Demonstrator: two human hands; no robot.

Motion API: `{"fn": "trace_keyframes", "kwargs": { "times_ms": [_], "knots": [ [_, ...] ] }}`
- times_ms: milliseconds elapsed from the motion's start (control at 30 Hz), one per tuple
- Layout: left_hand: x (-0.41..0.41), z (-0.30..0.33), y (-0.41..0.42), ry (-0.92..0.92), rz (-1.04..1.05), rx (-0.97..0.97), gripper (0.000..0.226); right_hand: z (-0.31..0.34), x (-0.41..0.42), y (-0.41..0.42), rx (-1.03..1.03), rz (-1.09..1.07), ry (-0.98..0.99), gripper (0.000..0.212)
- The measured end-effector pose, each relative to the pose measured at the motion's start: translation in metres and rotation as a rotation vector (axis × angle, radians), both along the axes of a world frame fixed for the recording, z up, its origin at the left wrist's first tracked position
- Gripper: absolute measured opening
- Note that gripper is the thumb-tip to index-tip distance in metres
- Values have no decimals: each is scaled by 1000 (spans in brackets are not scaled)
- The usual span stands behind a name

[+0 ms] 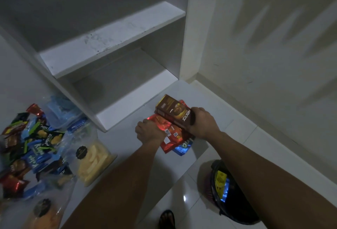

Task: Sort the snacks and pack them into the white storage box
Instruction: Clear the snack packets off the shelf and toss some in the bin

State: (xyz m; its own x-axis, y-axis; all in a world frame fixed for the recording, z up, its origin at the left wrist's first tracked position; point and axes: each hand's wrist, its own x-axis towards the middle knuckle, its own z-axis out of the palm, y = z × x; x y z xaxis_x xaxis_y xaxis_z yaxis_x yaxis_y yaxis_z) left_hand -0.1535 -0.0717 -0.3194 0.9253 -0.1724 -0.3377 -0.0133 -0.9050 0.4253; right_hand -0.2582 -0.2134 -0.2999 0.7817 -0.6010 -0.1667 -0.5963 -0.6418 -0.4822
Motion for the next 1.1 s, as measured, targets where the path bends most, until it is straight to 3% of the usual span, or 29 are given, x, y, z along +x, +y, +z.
{"fn": "trace_keyframes", "kwargs": {
  "times_ms": [300, 467, 767, 1100],
  "knots": [
    [-5, 14, -14, 229, 58, -314, 35, 17, -33, -19, -9, -145, -28, 58],
    [-29, 47, -39, 314, 81, -505, 48, 40, -80, -44, 25, -342, -71, 49],
    [-144, 73, -103, 359, -237, -489, 36, 40, -215, -78, 62, -625, 18, 59],
    [-264, -47, -136, 443, -274, -345, 27, -70, -348, -75, 256, -742, 203, 55]
  ]
}}
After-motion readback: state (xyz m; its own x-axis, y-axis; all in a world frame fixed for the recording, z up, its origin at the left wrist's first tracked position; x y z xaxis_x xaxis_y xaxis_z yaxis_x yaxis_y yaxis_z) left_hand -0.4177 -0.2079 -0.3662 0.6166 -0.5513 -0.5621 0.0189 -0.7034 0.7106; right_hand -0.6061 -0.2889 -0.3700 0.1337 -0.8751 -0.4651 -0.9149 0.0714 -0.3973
